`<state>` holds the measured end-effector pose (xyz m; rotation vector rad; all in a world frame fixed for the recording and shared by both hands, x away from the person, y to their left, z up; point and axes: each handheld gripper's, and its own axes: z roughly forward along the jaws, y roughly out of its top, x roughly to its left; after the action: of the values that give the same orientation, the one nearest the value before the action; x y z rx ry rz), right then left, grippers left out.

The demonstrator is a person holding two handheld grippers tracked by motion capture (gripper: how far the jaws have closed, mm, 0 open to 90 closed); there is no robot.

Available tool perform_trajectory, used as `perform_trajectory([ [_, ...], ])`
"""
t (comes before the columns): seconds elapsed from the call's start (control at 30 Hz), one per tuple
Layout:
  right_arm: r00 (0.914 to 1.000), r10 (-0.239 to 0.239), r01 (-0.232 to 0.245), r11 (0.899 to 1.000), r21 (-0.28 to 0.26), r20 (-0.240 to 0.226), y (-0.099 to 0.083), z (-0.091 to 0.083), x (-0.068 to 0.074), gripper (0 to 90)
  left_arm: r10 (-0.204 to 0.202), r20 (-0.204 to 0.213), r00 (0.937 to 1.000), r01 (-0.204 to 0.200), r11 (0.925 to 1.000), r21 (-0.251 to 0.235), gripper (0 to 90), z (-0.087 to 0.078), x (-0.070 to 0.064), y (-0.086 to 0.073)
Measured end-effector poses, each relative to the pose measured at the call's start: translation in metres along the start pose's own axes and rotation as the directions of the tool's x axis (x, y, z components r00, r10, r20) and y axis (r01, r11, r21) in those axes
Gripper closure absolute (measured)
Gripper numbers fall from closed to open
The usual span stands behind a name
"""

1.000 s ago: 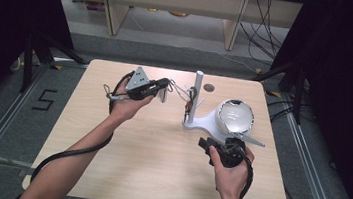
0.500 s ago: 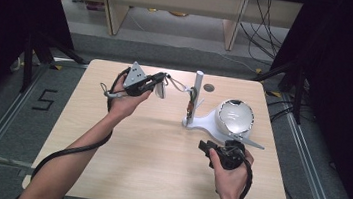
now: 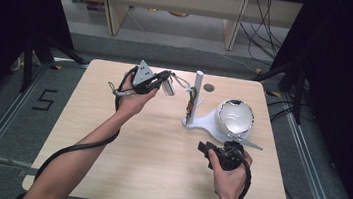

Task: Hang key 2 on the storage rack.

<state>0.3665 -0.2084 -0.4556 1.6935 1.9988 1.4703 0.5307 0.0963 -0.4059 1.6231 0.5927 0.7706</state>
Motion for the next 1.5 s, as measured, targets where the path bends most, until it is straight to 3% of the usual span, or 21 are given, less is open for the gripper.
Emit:
perform_trajectory([
  [0.1,0.9997,-0.014,0.014,1.0,-0.003,0.019,-0.001,0.002,-0.001,61.8,-0.003,0.004,1.0,0.003,1.0,-0.002,86.2,0.003,-0.003,0.0],
  [0.37,0.9999,-0.009,0.009,1.0,-0.004,0.014,-0.001,0.002,0.0,61.9,0.011,0.03,0.9995,-0.011,0.9999,-0.005,86.1,0.009,-0.014,0.006],
  [0.47,1.0,-0.001,0.001,1.0,-0.004,0.004,-0.001,0.001,0.001,61.9,0.007,0.032,0.9995,-0.007,1.0,0.0,86.1,0.012,-0.016,0.005],
  [0.5,0.9992,0.04,-0.04,0.999,0.004,0.003,-0.001,0.0,0.005,61.9,0.007,0.033,0.9994,-0.007,1.0,0.002,86.1,0.013,-0.016,0.004],
  [0.53,0.9999,-0.003,0.003,1.0,-0.006,0.012,-0.001,0.002,0.001,61.9,-0.004,0.041,0.9992,0.004,1.0,0.006,86.0,0.014,-0.017,0.003],
  [0.63,0.9999,-0.007,0.007,1.0,-0.002,0.007,-0.002,0.003,0.001,61.9,-0.006,0.045,0.999,0.005,0.9999,0.009,86.0,0.016,-0.018,0.002],
  [0.9,1.0,-0.003,0.003,1.0,-0.003,0.003,-0.001,0.002,0.002,62.1,0.007,0.026,0.9996,-0.008,0.9999,0.013,85.9,0.02,-0.02,0.004],
  [0.97,0.9995,0.029,-0.029,1.0,0.003,0.009,-0.001,0.001,0.005,62.1,-0.013,0.02,0.9997,0.013,0.9997,0.022,85.8,0.021,-0.02,0.003],
  [1.0,0.9998,-0.004,0.004,1.0,-0.001,0.017,-0.001,0.0,0.003,62.1,0.0,0.006,1.0,0.0,0.9997,0.025,86.1,0.021,-0.019,0.003],
  [1.03,0.9993,0.037,-0.037,0.999,0.004,0.003,-0.001,0.001,0.005,62.1,-0.006,0.002,1.0,0.006,0.9997,0.024,86.2,0.022,-0.019,0.003],
  [1.13,0.9991,0.042,-0.042,0.999,0.011,-0.001,-0.002,0.0,0.005,62.1,0.002,0.001,1.0,-0.002,0.9998,0.022,86.1,0.025,-0.021,0.004],
  [1.17,0.9992,0.041,-0.041,0.999,0.01,0.001,-0.002,0.0,0.005,62.1,-0.006,0.014,0.9999,0.005,0.9996,0.026,86.2,0.026,-0.023,0.004],
  [1.2,0.9999,0.003,-0.003,1.0,-0.002,0.012,-0.001,0.001,0.002,62.1,-0.009,0.02,0.9998,0.008,0.9997,0.024,86.1,0.027,-0.025,0.005],
  [1.23,0.9992,0.04,-0.04,0.999,0.007,0.001,-0.001,0.0,0.005,62.1,-0.011,0.025,0.9996,0.011,0.9998,0.019,86.1,0.028,-0.026,0.005],
  [1.27,0.9998,-0.009,0.009,1.0,-0.005,0.017,-0.001,0.0,0.002,62.1,-0.012,0.029,0.9995,0.012,0.9997,0.02,86.1,0.028,-0.028,0.005],
  [1.5,0.9999,-0.007,0.007,1.0,-0.001,0.012,-0.001,0.001,0.002,62.2,-0.017,0.046,0.9988,0.016,0.9997,0.016,86.1,0.03,-0.033,0.004],
])
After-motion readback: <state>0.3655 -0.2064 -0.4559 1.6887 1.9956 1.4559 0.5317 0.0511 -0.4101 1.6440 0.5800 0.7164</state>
